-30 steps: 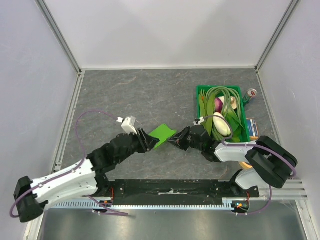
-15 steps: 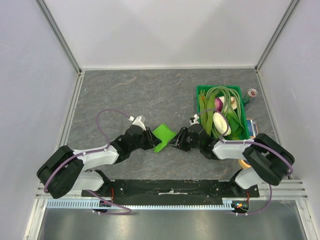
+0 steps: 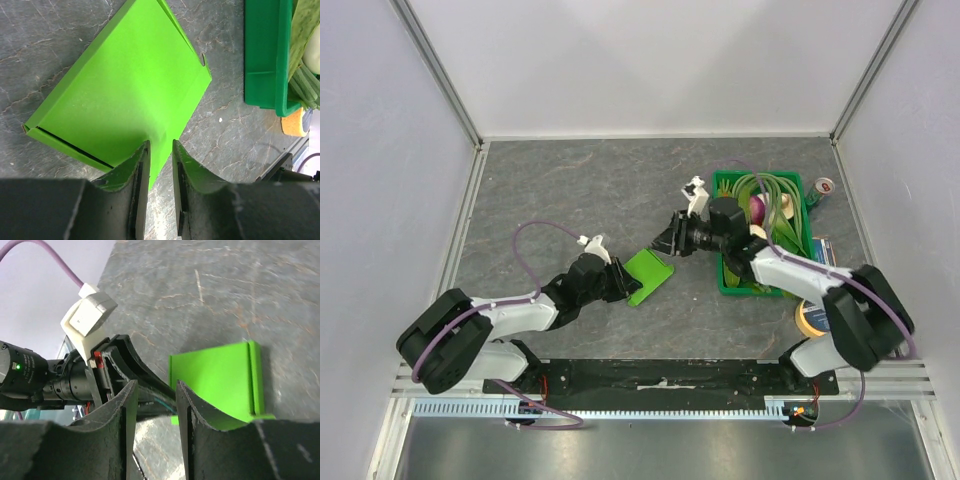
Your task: Fold the paper box
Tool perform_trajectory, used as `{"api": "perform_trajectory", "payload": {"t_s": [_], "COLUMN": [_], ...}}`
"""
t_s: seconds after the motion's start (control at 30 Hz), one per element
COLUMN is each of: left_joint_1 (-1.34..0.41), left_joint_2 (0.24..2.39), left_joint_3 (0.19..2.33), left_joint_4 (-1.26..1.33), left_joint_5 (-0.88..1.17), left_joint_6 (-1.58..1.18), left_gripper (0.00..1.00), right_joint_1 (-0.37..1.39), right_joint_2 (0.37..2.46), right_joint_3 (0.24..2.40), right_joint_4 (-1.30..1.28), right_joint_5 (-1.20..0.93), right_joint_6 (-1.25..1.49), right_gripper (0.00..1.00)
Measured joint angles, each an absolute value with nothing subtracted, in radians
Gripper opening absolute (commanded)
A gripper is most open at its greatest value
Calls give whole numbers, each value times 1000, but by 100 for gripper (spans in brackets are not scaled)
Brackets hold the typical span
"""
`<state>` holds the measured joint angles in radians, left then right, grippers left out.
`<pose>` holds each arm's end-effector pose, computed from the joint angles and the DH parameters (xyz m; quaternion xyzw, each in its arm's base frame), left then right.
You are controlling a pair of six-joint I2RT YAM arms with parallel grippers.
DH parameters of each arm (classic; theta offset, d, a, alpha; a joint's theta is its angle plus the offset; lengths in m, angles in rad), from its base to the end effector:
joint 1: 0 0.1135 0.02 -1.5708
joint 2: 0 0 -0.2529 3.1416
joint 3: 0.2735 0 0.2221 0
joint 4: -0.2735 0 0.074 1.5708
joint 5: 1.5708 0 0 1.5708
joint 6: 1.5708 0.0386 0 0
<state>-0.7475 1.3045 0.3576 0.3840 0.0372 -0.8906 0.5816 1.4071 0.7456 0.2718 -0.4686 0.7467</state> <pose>0.1620 -0.1522 0.1589 -0.0536 0.8739 -0.3638 0.3178 0.2283 0.1710 0.2378 -0.0622 0.8158 0.4857 0.3076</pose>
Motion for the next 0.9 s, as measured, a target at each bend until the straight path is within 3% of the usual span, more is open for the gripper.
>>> {"api": "perform_trajectory", "payload": {"t_s": [0.13, 0.37, 0.53, 0.67, 0.9], "left_joint_1": [-748, -748, -748, -744, -695], "left_joint_2": [1317, 1320, 1316, 1260, 987], "left_joint_3": [364, 375, 397, 409, 432], "left_joint_4": [382, 367, 326, 249, 77], "left_joint_5": [41, 47, 56, 56, 55], "left_joint_6": [-884, -862, -831, -805, -785], "left_gripper": [32, 33, 39, 50, 65], "right_joint_1": [583, 582, 571, 560, 525], "right_joint_2": [1563, 1790, 1818, 1753, 1666], "right_joint_3": [778, 675, 662, 664, 806], "right_joint_4": [409, 610, 681, 588, 305], "right_joint_5": [-585, -674, -699, -675, -564], "right_joint_6": [721, 720, 723, 694, 532], "right_gripper": [34, 34, 38, 46, 48]}}
